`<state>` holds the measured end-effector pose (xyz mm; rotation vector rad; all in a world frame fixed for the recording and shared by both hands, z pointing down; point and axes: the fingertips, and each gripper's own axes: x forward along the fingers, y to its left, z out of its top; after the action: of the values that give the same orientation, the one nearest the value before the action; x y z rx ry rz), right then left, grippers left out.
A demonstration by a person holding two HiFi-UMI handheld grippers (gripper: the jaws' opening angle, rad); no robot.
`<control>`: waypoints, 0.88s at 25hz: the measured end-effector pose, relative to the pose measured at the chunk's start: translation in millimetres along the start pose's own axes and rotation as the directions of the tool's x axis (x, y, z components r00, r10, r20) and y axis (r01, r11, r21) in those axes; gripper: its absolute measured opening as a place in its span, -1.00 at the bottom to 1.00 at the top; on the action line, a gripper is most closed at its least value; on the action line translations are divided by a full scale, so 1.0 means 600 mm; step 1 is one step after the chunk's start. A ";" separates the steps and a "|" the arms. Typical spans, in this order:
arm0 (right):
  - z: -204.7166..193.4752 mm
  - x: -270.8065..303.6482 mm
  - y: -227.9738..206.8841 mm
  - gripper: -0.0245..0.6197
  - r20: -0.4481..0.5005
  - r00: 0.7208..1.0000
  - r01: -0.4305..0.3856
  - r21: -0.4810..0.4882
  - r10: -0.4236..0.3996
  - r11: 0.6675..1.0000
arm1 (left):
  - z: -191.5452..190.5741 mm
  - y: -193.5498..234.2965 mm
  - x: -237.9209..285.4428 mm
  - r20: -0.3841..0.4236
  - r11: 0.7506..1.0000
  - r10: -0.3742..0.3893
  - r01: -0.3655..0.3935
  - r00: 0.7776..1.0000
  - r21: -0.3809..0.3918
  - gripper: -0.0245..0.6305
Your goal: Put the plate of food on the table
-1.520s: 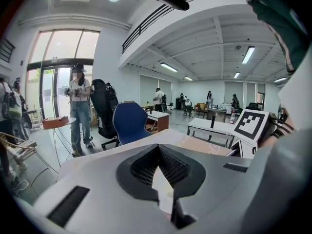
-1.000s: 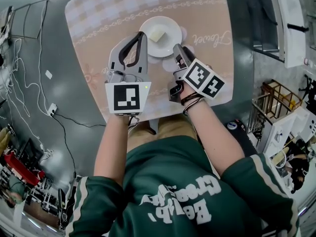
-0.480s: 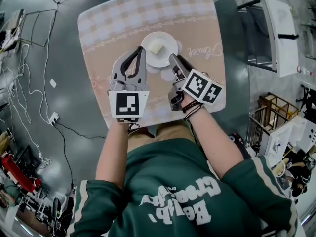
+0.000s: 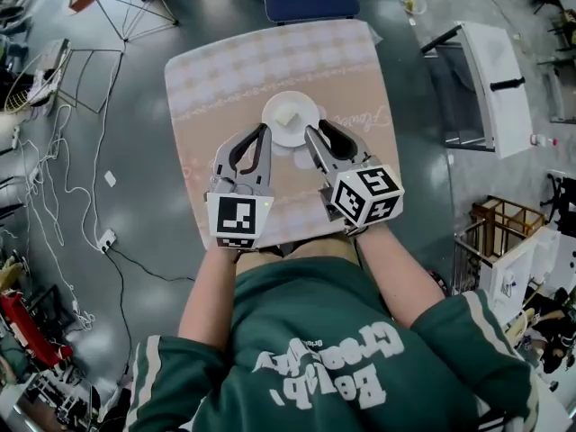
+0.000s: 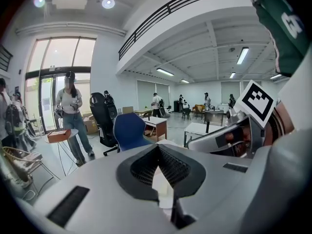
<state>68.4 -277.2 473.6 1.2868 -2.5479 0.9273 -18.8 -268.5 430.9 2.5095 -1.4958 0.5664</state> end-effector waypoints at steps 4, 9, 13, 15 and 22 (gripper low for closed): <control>0.046 -0.038 0.051 -0.68 0.059 0.997 -0.036 -0.189 0.047 0.981 | 0.027 -0.008 -0.035 0.021 0.999 -0.031 0.031 0.999 0.025 -0.90; 0.091 -0.087 0.103 -0.78 0.114 0.990 -0.036 -0.348 0.080 0.937 | 0.071 -0.004 -0.087 0.074 0.997 -0.049 0.044 0.996 0.064 -0.90; 0.121 -0.119 0.145 -0.86 0.194 0.977 0.006 -0.419 0.083 0.908 | 0.087 0.002 -0.122 0.102 0.995 -0.056 0.048 0.993 0.083 -0.90; 0.133 -0.134 0.168 -0.87 0.226 0.969 0.013 -0.428 0.094 0.904 | 0.099 0.000 -0.143 0.111 0.995 -0.059 0.050 0.992 0.086 -0.90; 0.167 -0.191 0.271 -0.88 0.291 0.945 0.006 -0.468 0.148 0.883 | 0.180 -0.032 -0.232 0.231 0.986 -0.136 0.109 0.963 0.129 -0.90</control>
<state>29.5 -185.4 274.2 1.2735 -2.8242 0.0824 -36.1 -182.0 277.2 2.8227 -1.4036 0.3488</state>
